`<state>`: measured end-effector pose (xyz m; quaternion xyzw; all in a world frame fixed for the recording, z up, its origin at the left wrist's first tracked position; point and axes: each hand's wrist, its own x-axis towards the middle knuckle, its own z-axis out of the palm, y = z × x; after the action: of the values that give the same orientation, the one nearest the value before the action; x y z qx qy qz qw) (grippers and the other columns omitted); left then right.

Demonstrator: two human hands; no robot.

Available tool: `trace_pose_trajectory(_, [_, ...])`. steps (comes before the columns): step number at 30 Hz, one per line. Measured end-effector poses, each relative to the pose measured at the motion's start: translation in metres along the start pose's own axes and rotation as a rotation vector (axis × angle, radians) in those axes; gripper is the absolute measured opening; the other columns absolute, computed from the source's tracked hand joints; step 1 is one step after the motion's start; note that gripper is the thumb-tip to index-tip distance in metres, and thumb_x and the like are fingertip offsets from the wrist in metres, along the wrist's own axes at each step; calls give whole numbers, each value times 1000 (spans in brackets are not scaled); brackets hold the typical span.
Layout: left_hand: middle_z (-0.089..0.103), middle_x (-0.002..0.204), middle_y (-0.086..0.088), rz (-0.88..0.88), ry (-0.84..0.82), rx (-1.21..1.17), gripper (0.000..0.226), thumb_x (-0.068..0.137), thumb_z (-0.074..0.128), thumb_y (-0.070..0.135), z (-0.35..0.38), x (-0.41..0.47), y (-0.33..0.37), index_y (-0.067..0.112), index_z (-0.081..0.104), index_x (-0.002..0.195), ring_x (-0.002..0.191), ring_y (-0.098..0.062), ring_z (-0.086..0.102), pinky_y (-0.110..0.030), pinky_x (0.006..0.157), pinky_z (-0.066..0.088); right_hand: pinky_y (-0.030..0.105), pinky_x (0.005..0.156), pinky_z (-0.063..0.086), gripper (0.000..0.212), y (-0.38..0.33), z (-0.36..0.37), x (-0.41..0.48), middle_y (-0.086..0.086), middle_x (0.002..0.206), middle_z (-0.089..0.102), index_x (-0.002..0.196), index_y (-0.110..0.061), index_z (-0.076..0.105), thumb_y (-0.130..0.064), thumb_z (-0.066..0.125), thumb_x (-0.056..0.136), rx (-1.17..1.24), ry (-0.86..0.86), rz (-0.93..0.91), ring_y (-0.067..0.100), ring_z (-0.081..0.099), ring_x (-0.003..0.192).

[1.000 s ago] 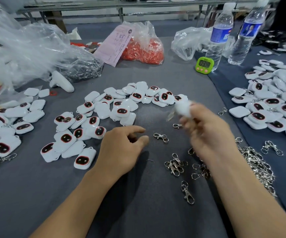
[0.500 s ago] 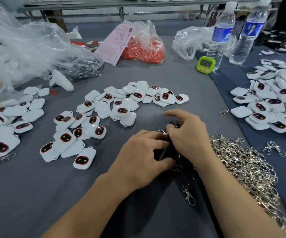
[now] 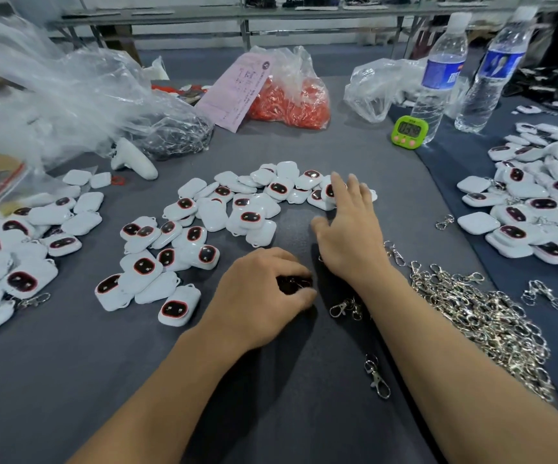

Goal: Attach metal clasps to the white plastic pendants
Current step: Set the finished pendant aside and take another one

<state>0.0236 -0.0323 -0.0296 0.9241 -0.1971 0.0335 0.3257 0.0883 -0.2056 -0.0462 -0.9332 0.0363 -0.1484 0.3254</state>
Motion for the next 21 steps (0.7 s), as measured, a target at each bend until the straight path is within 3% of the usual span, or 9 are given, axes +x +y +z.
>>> trace_pose_trajectory(4, [70, 100, 23, 4, -45, -85, 14, 84, 76, 20, -5, 2, -7, 31, 81, 91, 97, 5, 61, -6, 84, 39, 46, 120, 28, 68, 1, 7, 13, 3, 161, 34, 159, -16, 29, -22, 50, 95, -122, -58, -41, 28, 22, 151])
trace_pose_trajectory(8, [71, 86, 23, -59, 38, -65, 12, 80, 79, 23, 1, 3, -6, 34, 78, 81, 84, 1, 63, -17, 76, 46, 43, 105, 40, 40, 2, 8, 8, 5, 132, 55, 131, -15, 60, -18, 59, 91, -148, 7, -110, 30, 48, 125])
trace_pose_trajectory(10, [71, 80, 24, -115, 117, -10, 9, 79, 79, 31, 4, 1, -4, 39, 77, 82, 78, 2, 63, -20, 72, 48, 41, 94, 43, 26, 2, 6, 5, 2, 119, 60, 113, -17, 65, -9, 58, 90, -107, 9, -99, 29, 52, 115])
trace_pose_trajectory(12, [72, 78, 24, -151, 167, -33, 10, 78, 80, 34, 5, 0, -4, 40, 77, 86, 75, 4, 64, -21, 74, 52, 37, 87, 41, 25, 1, 2, 1, -1, 113, 64, 108, -20, 66, -7, 55, 90, -85, 6, -52, 27, 55, 110])
trace_pose_trajectory(17, [75, 79, 18, -199, 207, -108, 27, 76, 84, 38, 0, -1, -3, 38, 77, 102, 73, 3, 67, -27, 79, 55, 28, 93, 44, 29, -8, -9, -28, -4, 113, 69, 102, -19, 77, -1, 55, 95, 62, -93, -114, 17, 61, 107])
trace_pose_trajectory(19, [74, 75, 17, -178, 198, -83, 25, 77, 82, 41, -1, 0, -2, 38, 78, 101, 71, 0, 66, -31, 76, 55, 23, 96, 46, 28, -13, -14, -49, -11, 112, 71, 101, -22, 78, -2, 60, 92, 139, -124, -129, 9, 62, 105])
trace_pose_trajectory(21, [72, 71, 15, -160, 188, -66, 18, 79, 80, 43, -1, 1, -3, 37, 79, 96, 69, -2, 65, -32, 71, 54, 9, 99, 41, 31, -18, -14, -66, -13, 121, 69, 108, -25, 77, -6, 65, 87, 155, -126, -158, 3, 58, 110])
